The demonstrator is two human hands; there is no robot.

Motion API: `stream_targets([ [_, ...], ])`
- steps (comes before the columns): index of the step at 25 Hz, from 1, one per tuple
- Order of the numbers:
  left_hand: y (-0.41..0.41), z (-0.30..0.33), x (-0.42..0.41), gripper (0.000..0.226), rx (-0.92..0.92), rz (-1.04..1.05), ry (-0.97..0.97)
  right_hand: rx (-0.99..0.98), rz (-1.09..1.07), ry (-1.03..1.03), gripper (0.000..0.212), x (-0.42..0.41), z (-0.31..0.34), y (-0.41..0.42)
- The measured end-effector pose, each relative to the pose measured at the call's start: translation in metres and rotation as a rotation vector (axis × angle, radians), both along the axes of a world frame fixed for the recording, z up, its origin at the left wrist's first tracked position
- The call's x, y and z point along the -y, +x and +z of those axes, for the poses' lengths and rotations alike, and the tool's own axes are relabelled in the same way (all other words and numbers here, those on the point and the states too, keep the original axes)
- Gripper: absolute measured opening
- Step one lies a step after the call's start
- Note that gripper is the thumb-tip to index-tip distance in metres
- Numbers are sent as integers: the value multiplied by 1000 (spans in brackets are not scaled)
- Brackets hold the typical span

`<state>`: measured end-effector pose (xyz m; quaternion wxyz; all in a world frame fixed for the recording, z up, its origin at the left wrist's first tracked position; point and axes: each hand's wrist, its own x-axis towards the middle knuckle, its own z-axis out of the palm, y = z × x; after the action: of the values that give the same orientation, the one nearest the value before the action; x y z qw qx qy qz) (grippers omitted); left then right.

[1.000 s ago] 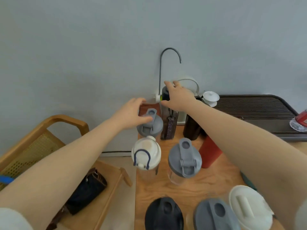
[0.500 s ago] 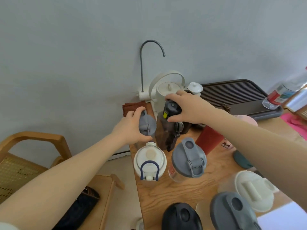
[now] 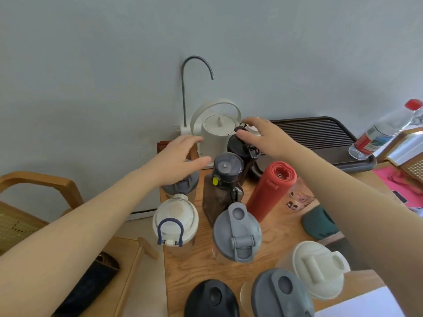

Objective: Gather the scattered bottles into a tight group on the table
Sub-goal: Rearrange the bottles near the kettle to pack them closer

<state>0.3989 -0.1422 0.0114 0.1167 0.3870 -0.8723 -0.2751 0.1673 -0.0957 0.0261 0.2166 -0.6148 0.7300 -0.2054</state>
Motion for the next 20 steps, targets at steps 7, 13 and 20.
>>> stream_targets([
  [7,-48,22,-50,71,256,-162,-155,-349,171,226,101,40,-42,-19],
  [13,-60,21,-63,65,294,-24,-186,-329,363,266,99,29,-39,-45],
  [20,-113,25,-92,71,342,-114,-329,-159,394,359,90,3,-17,-76],
])
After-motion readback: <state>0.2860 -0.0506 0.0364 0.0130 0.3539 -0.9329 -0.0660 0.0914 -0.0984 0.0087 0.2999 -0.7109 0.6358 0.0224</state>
